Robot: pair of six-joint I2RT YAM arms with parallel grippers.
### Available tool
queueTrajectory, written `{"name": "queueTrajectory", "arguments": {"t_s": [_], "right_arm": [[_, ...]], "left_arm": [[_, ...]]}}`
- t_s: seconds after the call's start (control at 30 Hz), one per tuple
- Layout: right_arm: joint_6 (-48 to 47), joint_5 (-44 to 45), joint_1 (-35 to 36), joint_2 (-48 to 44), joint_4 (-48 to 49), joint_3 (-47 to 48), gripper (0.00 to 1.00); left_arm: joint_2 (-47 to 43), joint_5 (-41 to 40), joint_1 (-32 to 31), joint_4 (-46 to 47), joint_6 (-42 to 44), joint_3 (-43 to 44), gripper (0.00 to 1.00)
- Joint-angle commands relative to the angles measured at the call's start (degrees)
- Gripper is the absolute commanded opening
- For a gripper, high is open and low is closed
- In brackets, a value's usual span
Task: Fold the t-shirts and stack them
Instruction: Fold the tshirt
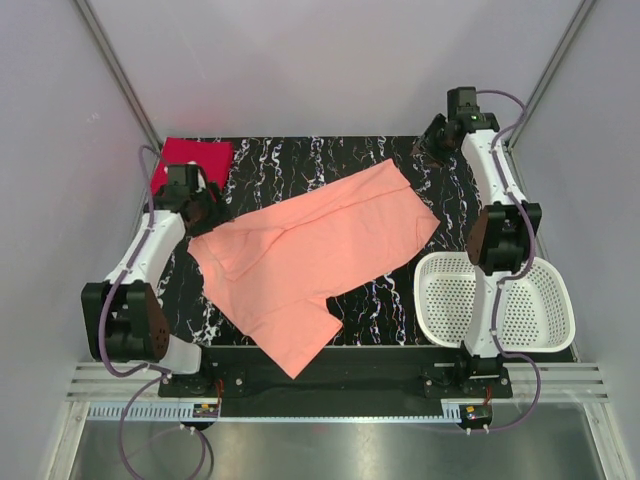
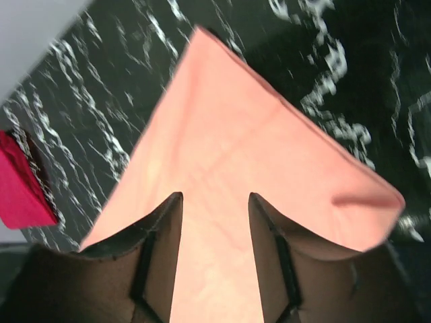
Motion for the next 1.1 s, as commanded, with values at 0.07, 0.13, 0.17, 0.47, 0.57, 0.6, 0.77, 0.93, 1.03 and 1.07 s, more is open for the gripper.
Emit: {"name": "queueTrajectory", "arguments": {"t_s": [0.07, 0.13, 0.17, 0.47, 0.57, 0.6, 0.77, 0.93, 1.03, 1.07], "right_arm": [[0.20, -1.08, 0.05, -7.19, -0.18, -18.87, 0.40], [-1.73, -1.52, 0.14, -8.17, 2.28, -22.74, 0.35], [-2.09, -1.17, 0.05, -7.91, 1.42, -23.02, 0.27], [-4.02, -0.82, 1.89, -2.02, -1.05, -23.28, 0.16], [-3.15, 2.34, 2.07, -0.96, -2.28, -23.19, 0.14], [-2.97, 2.96, 2.07, -0.53, -2.80, -23.46, 0.13], [-2.44, 6.30, 2.07, -0.70, -2.63, -25.83, 0.11], [-2.35, 11.13, 1.98, -0.79, -2.90, -27.94, 0.09], [-1.56, 15.52, 1.81, -1.75, -4.47, -28.82, 0.06], [-1.56, 16.40, 1.46, -3.41, -4.13, -30.21, 0.06]], "left_arm": [[1.46, 3.54, -6.75, 3.45, -0.38, -1.99, 0.62], [3.30, 3.89, -8.24, 3.45, -0.83, -1.29, 0.59], [3.66, 3.81, -8.68, 3.45, -0.74, -0.68, 0.59], [5.77, 2.31, -9.65, 1.61, -0.04, -0.85, 0.60], [5.24, 2.40, -9.65, 2.22, -0.04, -1.38, 0.60], [5.15, 2.40, -9.65, 2.05, -0.04, -1.29, 0.60], [5.50, 2.40, -9.57, 2.31, 0.32, -1.46, 0.60], [6.12, 1.96, -9.57, 2.14, 0.32, -1.64, 0.60], [6.30, 1.52, -9.48, 2.14, 0.67, -1.82, 0.60], [6.30, 1.26, -9.39, 2.05, 0.75, -1.82, 0.60]]}}
